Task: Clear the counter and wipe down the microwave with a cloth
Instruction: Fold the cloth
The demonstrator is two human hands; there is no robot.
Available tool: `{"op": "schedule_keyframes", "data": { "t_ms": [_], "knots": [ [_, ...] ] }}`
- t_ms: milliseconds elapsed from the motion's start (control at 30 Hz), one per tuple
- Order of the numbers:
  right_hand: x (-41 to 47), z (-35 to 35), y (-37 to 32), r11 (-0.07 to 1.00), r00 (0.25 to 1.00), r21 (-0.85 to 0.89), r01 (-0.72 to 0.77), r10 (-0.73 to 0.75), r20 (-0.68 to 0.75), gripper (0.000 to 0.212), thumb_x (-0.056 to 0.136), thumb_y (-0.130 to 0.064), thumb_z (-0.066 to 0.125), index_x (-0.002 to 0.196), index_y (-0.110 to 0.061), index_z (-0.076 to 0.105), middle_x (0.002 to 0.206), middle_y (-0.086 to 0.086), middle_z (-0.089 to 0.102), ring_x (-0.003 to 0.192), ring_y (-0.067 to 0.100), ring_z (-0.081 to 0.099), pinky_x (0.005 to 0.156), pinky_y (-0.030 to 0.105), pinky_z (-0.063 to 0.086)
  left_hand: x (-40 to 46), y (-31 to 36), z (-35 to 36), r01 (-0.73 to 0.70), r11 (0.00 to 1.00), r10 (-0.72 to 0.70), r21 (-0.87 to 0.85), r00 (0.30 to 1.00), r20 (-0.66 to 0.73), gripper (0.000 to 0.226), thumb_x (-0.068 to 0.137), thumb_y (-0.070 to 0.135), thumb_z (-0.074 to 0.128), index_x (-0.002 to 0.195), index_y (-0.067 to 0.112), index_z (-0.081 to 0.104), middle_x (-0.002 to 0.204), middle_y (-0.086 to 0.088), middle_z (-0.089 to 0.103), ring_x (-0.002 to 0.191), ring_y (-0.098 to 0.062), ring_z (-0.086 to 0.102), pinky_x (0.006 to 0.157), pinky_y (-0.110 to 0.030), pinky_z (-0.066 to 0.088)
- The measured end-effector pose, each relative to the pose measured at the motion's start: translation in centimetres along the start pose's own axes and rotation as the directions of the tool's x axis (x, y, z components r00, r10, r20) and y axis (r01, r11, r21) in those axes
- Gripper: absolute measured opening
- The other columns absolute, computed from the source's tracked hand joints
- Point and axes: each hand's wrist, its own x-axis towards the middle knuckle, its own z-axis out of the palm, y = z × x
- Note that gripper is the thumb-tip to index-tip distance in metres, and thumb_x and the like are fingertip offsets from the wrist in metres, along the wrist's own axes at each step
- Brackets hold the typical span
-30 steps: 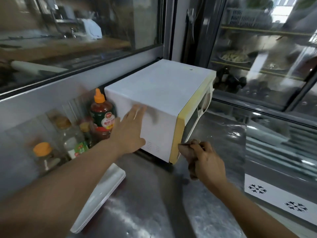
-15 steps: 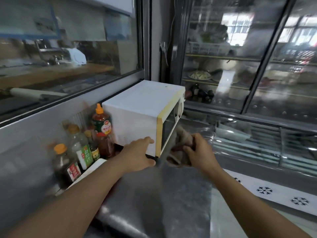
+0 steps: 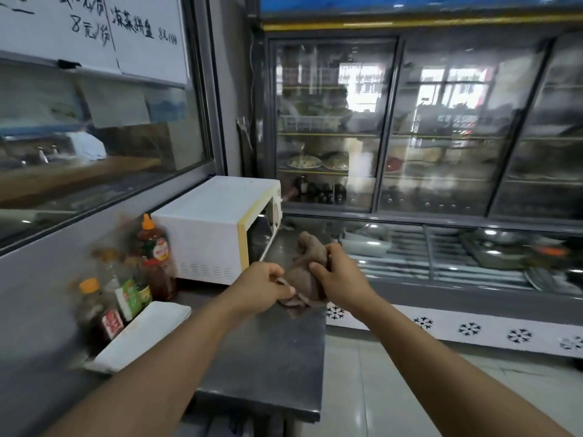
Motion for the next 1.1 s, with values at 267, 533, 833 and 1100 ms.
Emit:
{"op": "schedule_keyframes", "data": {
  "t_ms": [267, 533, 833, 1100],
  "knots": [
    [-1.6, -7.2, 4.9, 0.988, 0.992, 0.098, -0.123, 0.121, 0.032, 0.018, 0.093, -0.030, 0.055, 0.104, -0.015, 0.051, 0.100, 0.009, 0.063, 0.085, 0.027, 0.065, 0.069, 0.039, 0.057, 1.6, 6.9, 5.7, 0.027, 0.988, -0.022, -0.150, 0.999, 0.031, 0.013, 0.090, 0.004, 0.057, 0.080, 0.012, 0.054, 0.061, -0.005, 0.063, 0.052, -0.015, 0.060, 0.054, -0.025, 0.047],
    [-1.0, -19.5, 13.8, 0.979, 0.993, -0.168, -0.115, 0.119, 0.012, 0.043, 0.097, -0.044, 0.042, 0.123, -0.012, 0.052, 0.118, 0.009, 0.059, 0.103, 0.023, 0.057, 0.075, 0.030, 0.043, 7.9, 14.1, 16.2, 0.063, 0.967, -0.089, -0.245, 0.991, -0.095, 0.007, 0.086, 0.007, 0.059, 0.091, 0.010, 0.055, 0.077, -0.014, 0.057, 0.059, -0.023, 0.056, 0.057, -0.027, 0.046],
    [1.4, -27.9, 19.9, 0.995, 0.953, 0.098, -0.023, -0.007, 0.303, 0.061, 0.072, -0.034, 0.079, 0.123, -0.028, 0.046, 0.114, -0.008, 0.056, 0.101, 0.006, 0.056, 0.078, 0.021, 0.047, 14.0, 19.8, 25.9, 0.052, 0.935, -0.084, -0.350, 0.994, -0.076, 0.020, 0.084, 0.003, 0.065, 0.104, 0.006, 0.061, 0.084, -0.012, 0.064, 0.075, -0.025, 0.062, 0.088, -0.051, 0.054],
    [8.0, -29.5, 25.9, 0.999, 0.998, -0.030, 0.032, -0.030, 0.063, 0.034, 0.078, 0.006, 0.052, 0.097, -0.021, 0.062, 0.087, -0.003, 0.064, 0.085, 0.016, 0.060, 0.064, 0.022, 0.045, 19.8, 20.8, 27.9, 0.106, 0.919, -0.069, -0.379, 0.992, 0.110, 0.042, 0.080, -0.017, 0.059, 0.115, 0.006, 0.054, 0.104, -0.016, 0.063, 0.103, -0.031, 0.064, 0.073, -0.031, 0.058]
  ]
}}
